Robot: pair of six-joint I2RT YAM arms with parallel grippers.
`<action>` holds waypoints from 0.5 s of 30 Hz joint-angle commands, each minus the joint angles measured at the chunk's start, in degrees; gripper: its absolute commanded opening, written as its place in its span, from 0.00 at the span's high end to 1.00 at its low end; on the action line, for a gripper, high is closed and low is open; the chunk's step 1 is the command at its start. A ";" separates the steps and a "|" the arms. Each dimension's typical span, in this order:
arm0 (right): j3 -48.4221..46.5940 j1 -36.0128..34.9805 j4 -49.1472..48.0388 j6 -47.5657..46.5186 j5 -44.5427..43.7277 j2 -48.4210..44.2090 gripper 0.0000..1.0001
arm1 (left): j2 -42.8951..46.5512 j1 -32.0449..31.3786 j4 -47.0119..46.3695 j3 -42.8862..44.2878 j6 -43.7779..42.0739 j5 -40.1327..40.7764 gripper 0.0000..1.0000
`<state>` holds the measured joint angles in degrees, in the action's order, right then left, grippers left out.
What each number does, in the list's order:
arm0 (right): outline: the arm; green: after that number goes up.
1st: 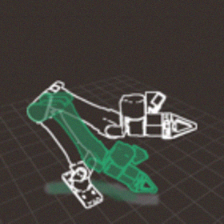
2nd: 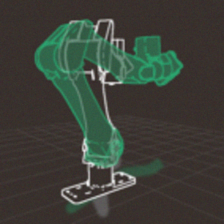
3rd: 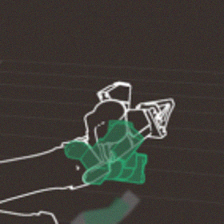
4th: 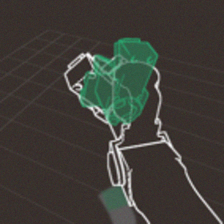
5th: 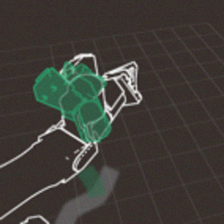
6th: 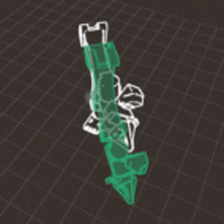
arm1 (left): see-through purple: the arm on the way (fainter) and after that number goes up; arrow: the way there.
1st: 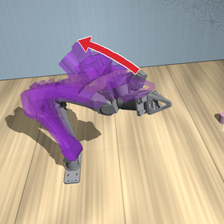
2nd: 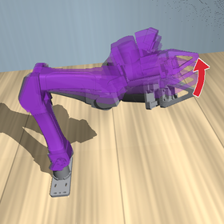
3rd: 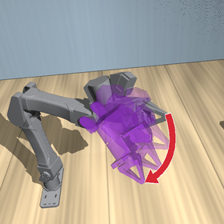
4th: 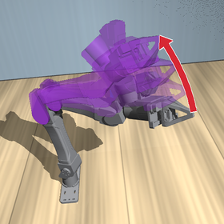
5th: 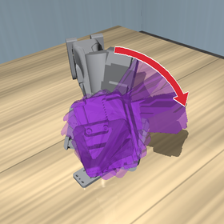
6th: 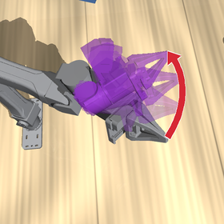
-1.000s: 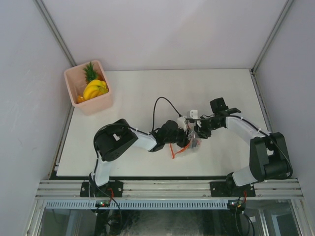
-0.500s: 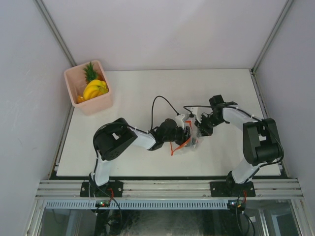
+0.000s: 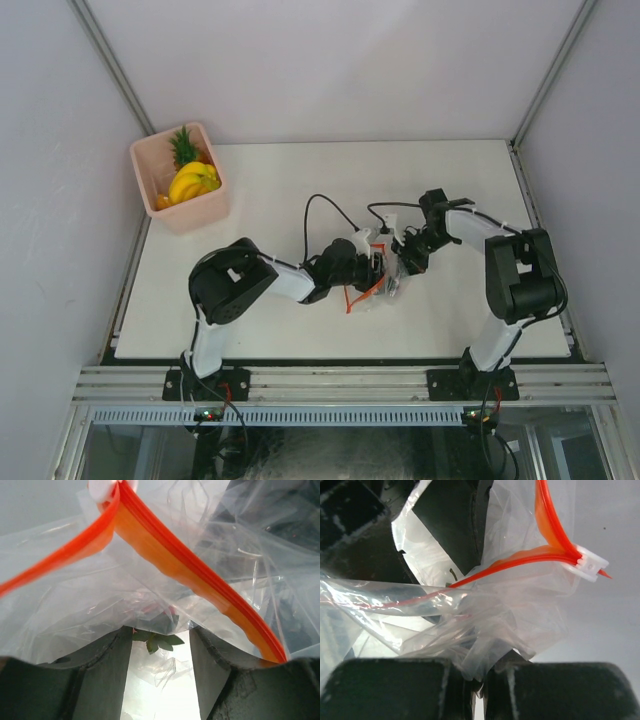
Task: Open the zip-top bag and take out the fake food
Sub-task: Pick up the fake fruit from the zipper food storage bag.
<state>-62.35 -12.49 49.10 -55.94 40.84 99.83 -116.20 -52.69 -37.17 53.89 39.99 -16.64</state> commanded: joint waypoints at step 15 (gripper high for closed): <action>-3.49 1.59 9.74 0.07 9.70 6.59 1.00 | -3.43 0.74 -0.89 -0.24 0.12 1.88 0.60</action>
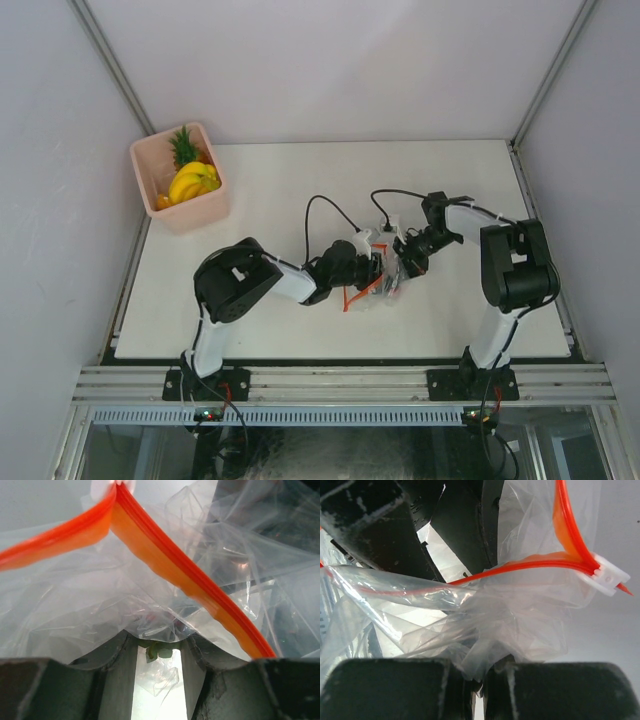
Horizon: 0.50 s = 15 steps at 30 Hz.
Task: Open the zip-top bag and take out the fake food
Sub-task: Pick up the fake fruit from the zipper food storage bag.
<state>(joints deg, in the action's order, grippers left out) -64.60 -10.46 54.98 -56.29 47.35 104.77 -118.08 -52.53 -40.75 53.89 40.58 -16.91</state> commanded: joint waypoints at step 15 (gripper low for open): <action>0.15 2.55 -1.75 4.03 -0.36 -2.15 1.00 | 8.88 3.74 -3.31 -9.46 0.35 -1.82 0.87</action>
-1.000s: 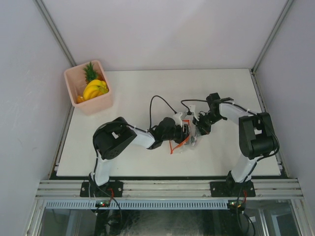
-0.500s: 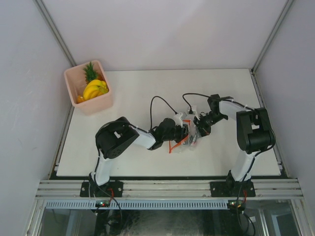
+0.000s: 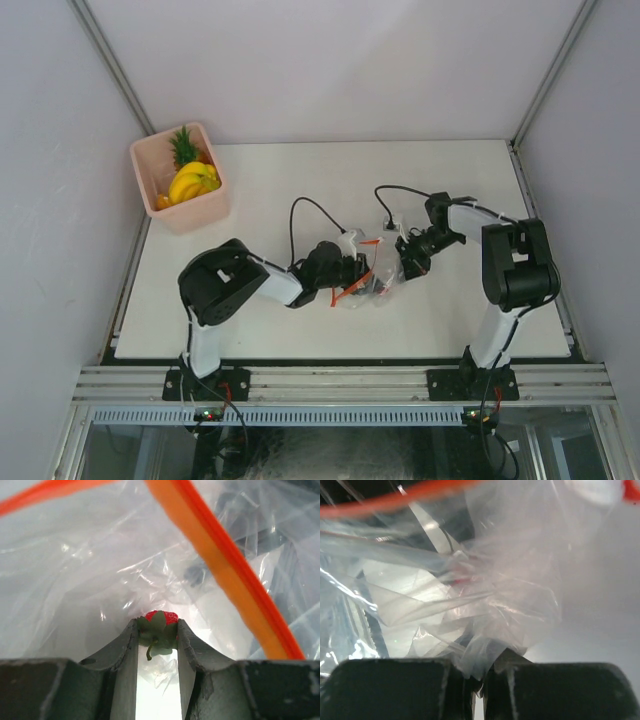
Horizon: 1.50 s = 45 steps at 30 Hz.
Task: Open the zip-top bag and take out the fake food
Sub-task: Pick up the fake fruit from the zipper food storage bag.
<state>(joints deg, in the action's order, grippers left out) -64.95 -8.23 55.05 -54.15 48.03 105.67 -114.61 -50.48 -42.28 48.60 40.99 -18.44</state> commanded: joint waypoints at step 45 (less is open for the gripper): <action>18.48 -2.31 -38.83 21.45 13.32 -27.72 0.87 | 21.64 3.98 -7.11 -12.20 -0.59 0.29 0.87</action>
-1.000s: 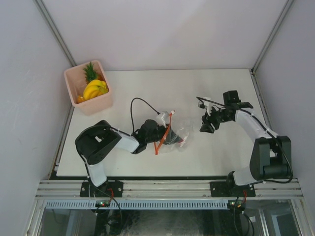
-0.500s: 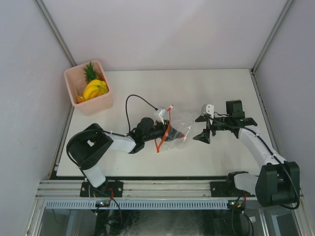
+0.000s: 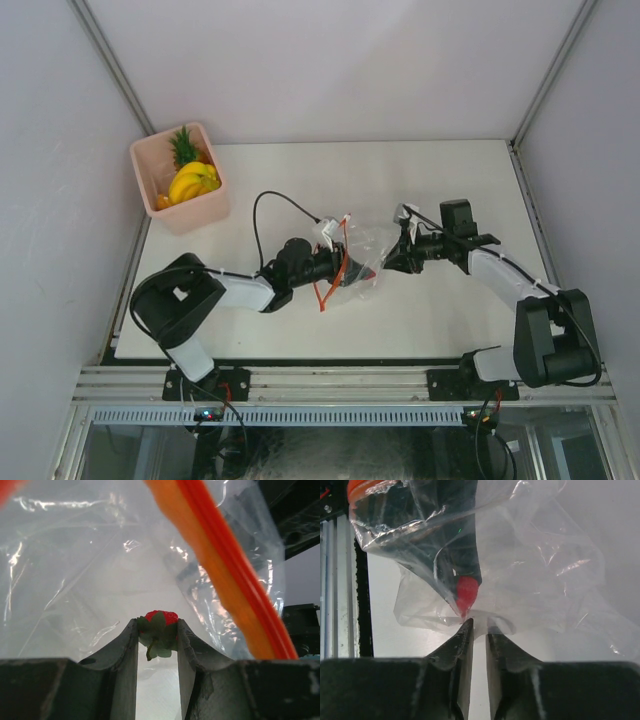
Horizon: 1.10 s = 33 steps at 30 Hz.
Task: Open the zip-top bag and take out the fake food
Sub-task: Pick up the fake fruit from the zipper food storage bag.
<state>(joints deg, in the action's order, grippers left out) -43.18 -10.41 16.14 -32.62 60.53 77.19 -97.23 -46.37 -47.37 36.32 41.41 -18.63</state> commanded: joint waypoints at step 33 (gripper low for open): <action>-3.31 5.21 2.14 -4.99 -5.84 -5.46 1.00 | 26.73 12.17 9.74 -10.51 -3.83 7.26 0.87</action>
<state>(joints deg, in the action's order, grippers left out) -44.64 -5.58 18.15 -36.49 54.06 73.54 -74.94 -36.18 -42.11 25.98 42.06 -12.71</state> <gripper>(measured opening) 0.002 0.345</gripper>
